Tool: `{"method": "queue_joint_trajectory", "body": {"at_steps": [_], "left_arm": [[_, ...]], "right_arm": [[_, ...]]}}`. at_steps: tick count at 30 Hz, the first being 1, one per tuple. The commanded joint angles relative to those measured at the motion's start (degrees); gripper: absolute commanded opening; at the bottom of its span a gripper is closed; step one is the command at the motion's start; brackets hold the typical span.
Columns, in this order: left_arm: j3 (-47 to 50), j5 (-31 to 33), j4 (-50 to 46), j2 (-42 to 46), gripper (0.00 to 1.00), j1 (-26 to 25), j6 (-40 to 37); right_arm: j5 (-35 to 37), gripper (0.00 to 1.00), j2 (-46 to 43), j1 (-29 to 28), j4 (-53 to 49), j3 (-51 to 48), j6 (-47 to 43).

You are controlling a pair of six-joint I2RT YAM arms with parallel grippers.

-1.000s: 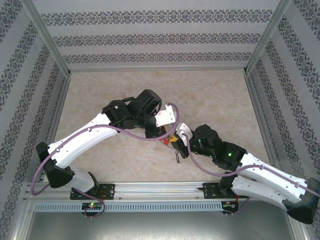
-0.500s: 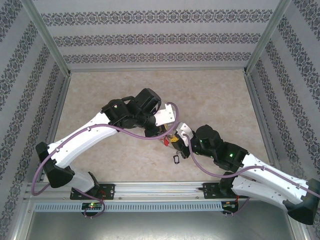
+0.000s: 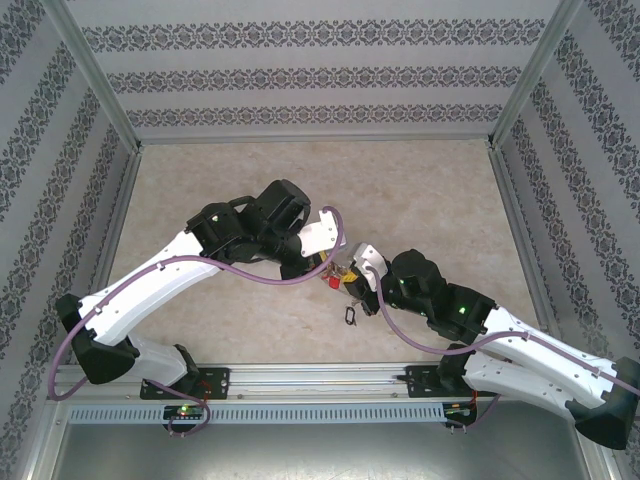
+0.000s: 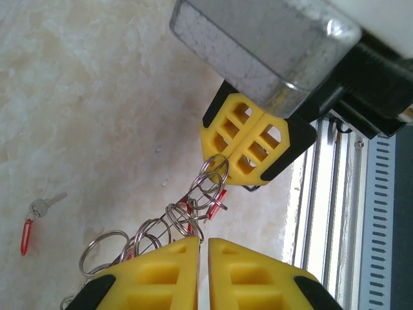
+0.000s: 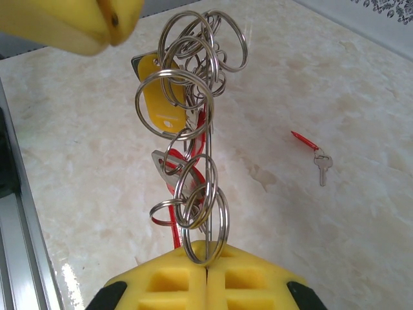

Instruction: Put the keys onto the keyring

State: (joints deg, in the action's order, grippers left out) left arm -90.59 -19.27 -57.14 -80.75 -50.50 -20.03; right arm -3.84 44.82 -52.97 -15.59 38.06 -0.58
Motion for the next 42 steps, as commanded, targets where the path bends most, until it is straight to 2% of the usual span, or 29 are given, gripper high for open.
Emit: {"method": "queue_joint_trajectory", "body": {"at_steps": [1,8,15,24,36,42], "left_arm": [[0.47,0.0,-1.93,0.85,0.12,0.4,1.2],[2.47,1.13,-1.38,1.73,0.17,1.22,2.42],[4.8,-1.94,1.37,3.41,0.19,3.73,3.95],[4.26,-5.07,3.3,2.88,0.19,3.91,3.77],[3.88,2.94,5.82,2.61,0.19,5.18,4.11],[3.36,2.35,5.93,1.65,0.19,5.59,4.05]], "right_arm": [[0.91,0.0,-1.25,0.43,3.7,0.78,-0.3],[0.82,0.0,-1.47,0.47,3.73,0.7,-0.41],[0.28,0.0,-1.38,0.42,3.95,0.78,-0.65],[0.41,0.0,-2.0,0.4,3.59,0.7,-0.65],[0.36,0.0,-1.71,0.37,3.38,0.96,-0.85],[0.01,0.0,-1.18,0.41,3.64,1.27,-0.98]]}}
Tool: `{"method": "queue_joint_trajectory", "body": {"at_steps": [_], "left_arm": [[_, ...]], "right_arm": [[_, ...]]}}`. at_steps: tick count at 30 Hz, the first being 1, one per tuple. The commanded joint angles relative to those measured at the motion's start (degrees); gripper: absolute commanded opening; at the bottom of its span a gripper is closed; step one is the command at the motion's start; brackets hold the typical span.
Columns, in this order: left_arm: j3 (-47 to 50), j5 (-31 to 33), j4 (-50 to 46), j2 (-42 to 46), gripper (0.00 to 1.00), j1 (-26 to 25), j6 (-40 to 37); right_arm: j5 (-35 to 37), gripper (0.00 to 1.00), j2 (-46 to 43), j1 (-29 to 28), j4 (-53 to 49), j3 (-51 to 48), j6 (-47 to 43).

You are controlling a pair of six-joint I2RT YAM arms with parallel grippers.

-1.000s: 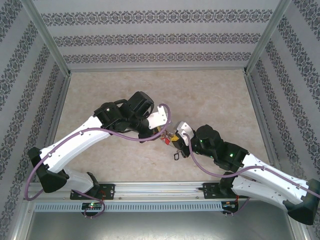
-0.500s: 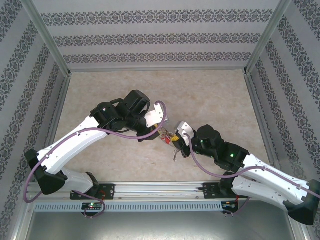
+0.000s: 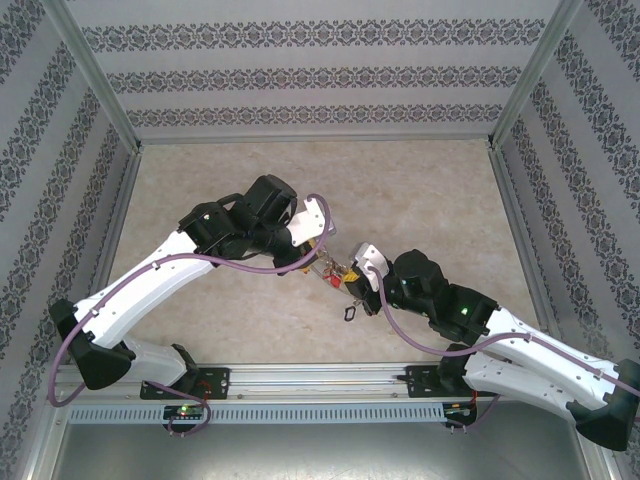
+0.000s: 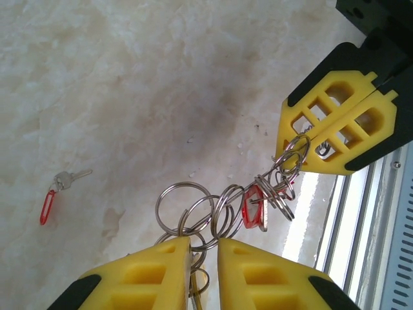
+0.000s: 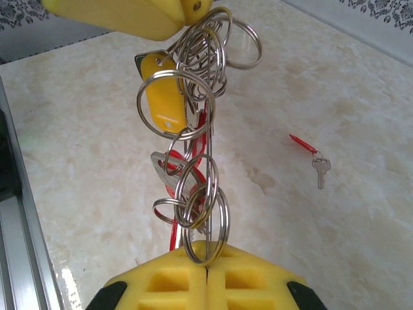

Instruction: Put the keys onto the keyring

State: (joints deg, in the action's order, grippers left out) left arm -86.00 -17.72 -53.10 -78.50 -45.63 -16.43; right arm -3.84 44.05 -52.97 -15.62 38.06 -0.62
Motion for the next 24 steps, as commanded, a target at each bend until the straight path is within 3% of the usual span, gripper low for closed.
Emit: {"method": "queue_joint_trajectory", "body": {"at_steps": [1,7,14,24], "left_arm": [[-1.25,0.79,1.88,-0.77,0.19,0.71,0.43],[-2.07,1.89,2.02,-0.99,0.2,0.88,0.09],[-2.77,1.51,2.35,-2.8,0.32,0.89,-0.8],[-2.56,-3.43,1.55,-2.71,0.26,0.71,-1.37]], "right_arm": [[0.01,0.0,-0.37,0.4,3.58,1.22,-0.95],[0.0,0.0,-0.37,0.46,3.63,1.22,-1.0],[-0.21,0.0,0.26,0.37,4.1,1.36,-1.09],[0.61,0.0,0.32,0.41,3.98,1.14,-1.24]]}}
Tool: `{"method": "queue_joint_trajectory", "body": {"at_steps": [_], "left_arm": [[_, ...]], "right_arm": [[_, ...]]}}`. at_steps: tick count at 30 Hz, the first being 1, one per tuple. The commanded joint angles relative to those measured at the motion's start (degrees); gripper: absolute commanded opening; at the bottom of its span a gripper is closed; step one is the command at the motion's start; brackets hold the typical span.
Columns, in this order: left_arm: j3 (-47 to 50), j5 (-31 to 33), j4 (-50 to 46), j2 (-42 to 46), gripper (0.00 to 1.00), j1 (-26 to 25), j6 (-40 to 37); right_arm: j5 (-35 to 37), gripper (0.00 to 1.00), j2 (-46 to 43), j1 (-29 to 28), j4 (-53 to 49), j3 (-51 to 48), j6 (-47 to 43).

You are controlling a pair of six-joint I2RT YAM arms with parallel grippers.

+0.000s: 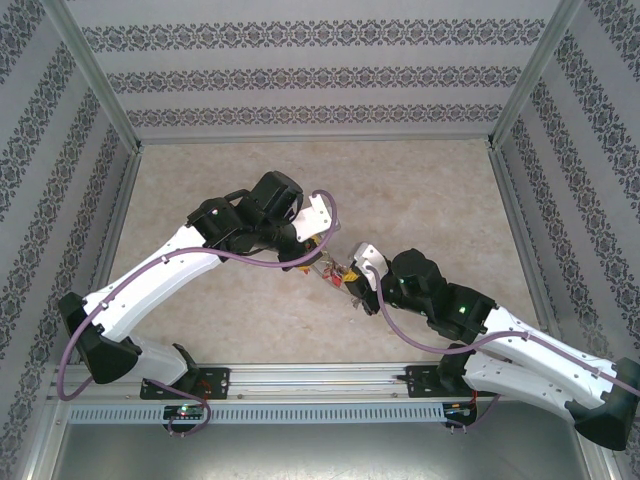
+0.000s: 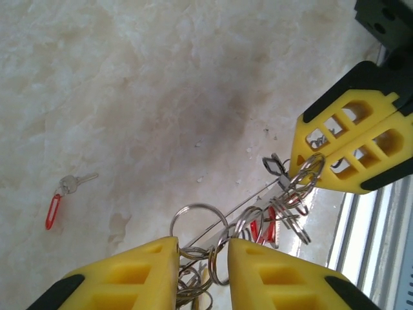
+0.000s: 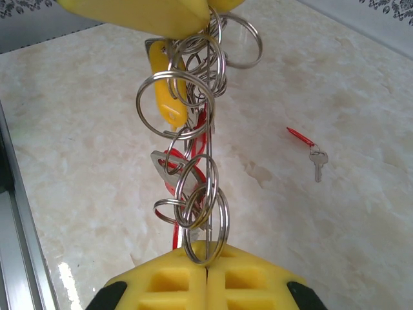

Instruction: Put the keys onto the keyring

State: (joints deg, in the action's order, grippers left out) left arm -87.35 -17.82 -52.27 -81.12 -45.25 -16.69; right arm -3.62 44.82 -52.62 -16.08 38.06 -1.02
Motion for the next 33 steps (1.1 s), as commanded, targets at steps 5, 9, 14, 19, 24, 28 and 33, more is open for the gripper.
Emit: {"method": "queue_joint_trajectory", "body": {"at_steps": [5,9,14,19,24,28,33], "left_arm": [[-0.53,-4.49,-0.51,0.29,0.22,0.25,-1.31],[-0.35,-5.89,-0.58,0.26,0.21,0.17,-1.15],[-0.51,-6.5,-1.03,0.32,0.17,-0.16,-1.04],[-0.4,-6.66,-1.22,0.57,0.14,-0.36,-0.91],[-0.36,-7.12,-1.31,0.84,0.11,-0.54,-0.88],[-0.23,-7.53,-1.49,0.75,0.09,-0.71,-0.68],[-0.36,-8.54,-2.21,0.55,0.07,-1.11,-0.36]], "right_arm": [[0.55,0.0,-0.25,0.07,4.42,1.21,-1.0],[0.73,0.0,-0.42,0.06,4.14,1.22,-1.1],[1.22,0.0,-0.8,0.13,3.86,1.22,-1.18],[1.23,0.0,-0.62,0.07,4.0,1.22,-1.24],[1.43,0.0,-0.83,0.1,3.97,1.22,-1.3],[1.51,0.0,-0.7,0.15,3.95,1.14,-1.37],[1.68,0.0,-0.66,0.07,4.09,1.14,-1.36]]}}
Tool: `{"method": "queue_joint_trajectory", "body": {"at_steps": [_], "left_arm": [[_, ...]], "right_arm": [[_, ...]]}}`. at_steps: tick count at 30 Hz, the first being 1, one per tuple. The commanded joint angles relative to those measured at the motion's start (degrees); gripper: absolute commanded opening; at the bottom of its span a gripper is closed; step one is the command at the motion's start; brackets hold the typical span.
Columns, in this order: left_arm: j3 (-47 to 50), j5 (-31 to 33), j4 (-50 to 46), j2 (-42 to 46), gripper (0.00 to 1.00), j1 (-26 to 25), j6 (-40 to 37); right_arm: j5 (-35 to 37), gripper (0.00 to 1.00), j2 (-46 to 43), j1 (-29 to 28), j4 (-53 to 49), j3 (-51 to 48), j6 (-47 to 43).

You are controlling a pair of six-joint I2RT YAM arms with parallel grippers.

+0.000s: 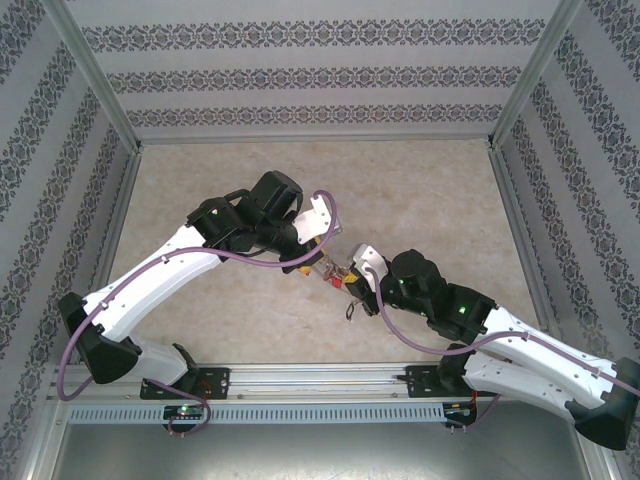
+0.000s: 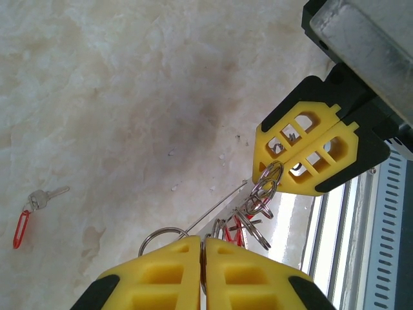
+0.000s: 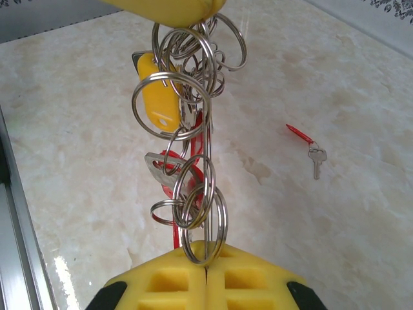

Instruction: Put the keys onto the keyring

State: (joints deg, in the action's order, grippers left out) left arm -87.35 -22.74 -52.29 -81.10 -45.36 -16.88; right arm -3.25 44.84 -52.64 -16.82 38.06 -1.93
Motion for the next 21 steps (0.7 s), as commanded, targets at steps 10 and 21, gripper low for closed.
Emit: {"method": "queue_joint_trajectory", "body": {"at_steps": [10,21], "left_arm": [[2.59,-3.71,0.42,2.5,0.0,-2.07,3.25],[5.61,-6.05,6.07,3.95,0.0,-2.62,7.71]], "right_arm": [[3.24,0.0,-0.9,0.17,5.68,1.22,-0.39],[4.58,0.0,-0.95,0.08,7.19,0.87,0.31]]}}
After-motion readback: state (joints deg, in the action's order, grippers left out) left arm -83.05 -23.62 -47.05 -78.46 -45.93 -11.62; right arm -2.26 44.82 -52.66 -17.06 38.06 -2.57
